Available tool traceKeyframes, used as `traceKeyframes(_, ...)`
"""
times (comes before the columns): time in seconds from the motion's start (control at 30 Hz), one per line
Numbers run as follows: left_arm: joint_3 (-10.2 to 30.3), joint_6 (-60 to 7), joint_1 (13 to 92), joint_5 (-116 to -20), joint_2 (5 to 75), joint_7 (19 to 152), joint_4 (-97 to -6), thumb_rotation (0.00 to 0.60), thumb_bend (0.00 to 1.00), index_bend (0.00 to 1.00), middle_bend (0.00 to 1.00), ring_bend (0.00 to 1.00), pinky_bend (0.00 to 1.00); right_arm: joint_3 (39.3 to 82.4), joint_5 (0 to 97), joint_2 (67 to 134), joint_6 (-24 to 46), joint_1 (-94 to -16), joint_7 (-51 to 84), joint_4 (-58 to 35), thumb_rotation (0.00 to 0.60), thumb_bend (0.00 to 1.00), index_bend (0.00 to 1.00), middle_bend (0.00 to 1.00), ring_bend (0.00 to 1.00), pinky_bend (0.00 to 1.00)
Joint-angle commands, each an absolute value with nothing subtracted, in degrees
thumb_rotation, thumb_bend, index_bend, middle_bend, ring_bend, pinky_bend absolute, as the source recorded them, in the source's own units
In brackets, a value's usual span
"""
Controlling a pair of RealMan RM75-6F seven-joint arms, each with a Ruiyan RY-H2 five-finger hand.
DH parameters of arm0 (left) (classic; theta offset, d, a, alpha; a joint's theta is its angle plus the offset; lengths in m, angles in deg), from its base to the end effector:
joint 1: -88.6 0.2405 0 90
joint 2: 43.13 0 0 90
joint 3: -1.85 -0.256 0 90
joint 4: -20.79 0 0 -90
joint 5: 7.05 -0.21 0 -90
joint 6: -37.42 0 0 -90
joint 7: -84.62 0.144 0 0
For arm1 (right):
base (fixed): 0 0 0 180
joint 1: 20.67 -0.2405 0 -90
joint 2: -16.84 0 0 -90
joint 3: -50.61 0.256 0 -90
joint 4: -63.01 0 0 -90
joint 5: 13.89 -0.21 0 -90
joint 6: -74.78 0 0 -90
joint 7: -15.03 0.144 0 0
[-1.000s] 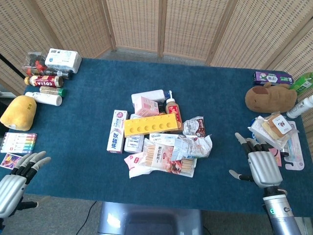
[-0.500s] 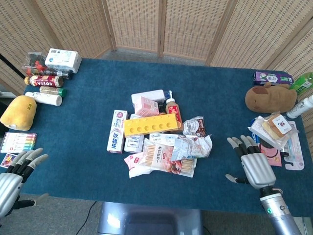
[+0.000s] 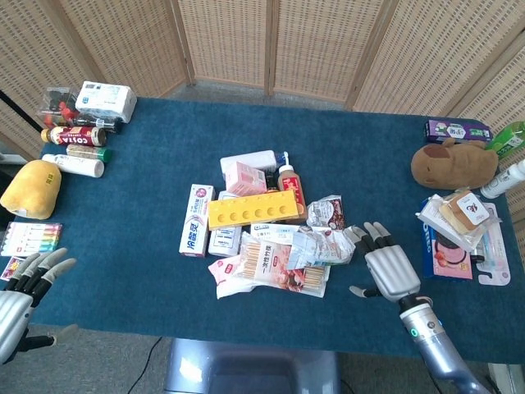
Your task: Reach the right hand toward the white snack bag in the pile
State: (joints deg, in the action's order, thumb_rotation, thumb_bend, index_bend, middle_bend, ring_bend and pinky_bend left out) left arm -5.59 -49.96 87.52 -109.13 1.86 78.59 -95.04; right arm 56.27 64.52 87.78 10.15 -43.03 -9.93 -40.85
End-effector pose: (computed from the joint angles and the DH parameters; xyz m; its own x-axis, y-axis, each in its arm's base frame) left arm -0.2333 0.1204 0.1953 0.2305 0.1721 0.9577 0.9667 -0.1528 -0.2052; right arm -0.2080 -0.2515 0.0690 0.5334 -0.1879 0.8247 -0.8273 -0.3190 0.4624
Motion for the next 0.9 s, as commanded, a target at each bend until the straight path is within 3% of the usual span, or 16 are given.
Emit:
traceKeyframes(0.03, -5.69, -50.27, 87.82, -108.94, 1.80, 78.41, -94.81, 0.600, 0.14, 0.13, 0.00, 0.00, 0.00, 57.43, 62.42, 90.17, 12.91, -45.53, -10.95, -38.43, 0.492, 0.01, 0.00, 0.00, 0.00, 0.00)
traceKeyframes(0.2, -5.93, -50.86, 88.51, -108.43, 2.01, 77.73, -94.09, 0.600, 0.14, 0.13, 0.00, 0.00, 0.00, 58.68, 58.26, 94.66, 16.16, -48.51, -11.86, -33.55, 0.494, 0.02, 0.00, 0.00, 0.00, 0.00)
traceKeyframes(0.27, -6.00, -51.27, 88.89, -108.12, 2.06, 77.31, -93.68, 0.600, 0.14, 0.13, 0.00, 0.00, 0.00, 59.30, 56.50, 97.15, 16.77, -49.32, -11.03, -31.13, 0.509, 0.03, 0.03, 0.13, 0.06, 0.02)
traceKeyframes(0.3, -6.01, -51.48, 89.04, -107.99, 2.10, 77.17, -93.50, 0.600, 0.14, 0.13, 0.00, 0.00, 0.00, 59.51, 56.09, 98.14, 17.02, -49.67, -10.46, -30.03, 0.537, 0.03, 0.10, 0.28, 0.19, 0.13)
traceKeyframes(0.33, -6.01, -51.71, 89.22, -107.84, 2.16, 76.96, -93.30, 0.600, 0.13, 0.13, 0.00, 0.00, 0.00, 59.82, 56.02, 99.44, 17.04, -50.14, -9.74, -28.43, 0.567, 0.03, 0.22, 0.48, 0.38, 0.31)
traceKeyframes(0.37, -6.00, -51.84, 89.33, -107.75, 2.18, 76.81, -93.18, 0.600, 0.13, 0.13, 0.00, 0.00, 0.00, 60.03, 56.18, 100.35, 16.96, -50.47, -9.17, -27.25, 0.595, 0.03, 0.39, 0.70, 0.66, 0.55)
traceKeyframes(0.43, -6.01, -52.02, 89.49, -107.72, 2.23, 76.61, -92.91, 0.600, 0.14, 0.13, 0.00, 0.00, 0.00, 60.62, 56.36, 102.07, 16.70, -51.07, -7.46, -24.90, 0.600, 0.03, 0.58, 0.93, 0.93, 0.76)
traceKeyframes(0.47, -6.03, -52.03, 89.52, -107.74, 2.26, 76.54, -92.81, 0.600, 0.14, 0.12, 0.00, 0.00, 0.00, 60.91, 56.45, 102.67, 16.39, -51.24, -6.82, -23.87, 0.600, 0.03, 0.64, 0.99, 0.99, 0.81)
traceKeyframes(0.63, -6.19, -52.33, 89.95, -107.59, 2.33, 75.94, -92.23, 0.600, 0.14, 0.12, 0.00, 0.00, 0.00, 61.66, 56.49, 101.42, 14.41, -50.86, -5.05, -23.97, 0.600, 0.04, 0.77, 1.00, 1.00, 0.91)
traceKeyframes(0.9, -6.47, -52.09, 90.11, -108.38, 2.96, 75.84, -92.07, 0.600, 0.14, 0.13, 0.00, 0.00, 0.00, 62.68, 58.01, 91.78, 7.43, -47.21, -4.48, -35.85, 0.600, 0.03, 0.76, 1.00, 1.00, 0.91)
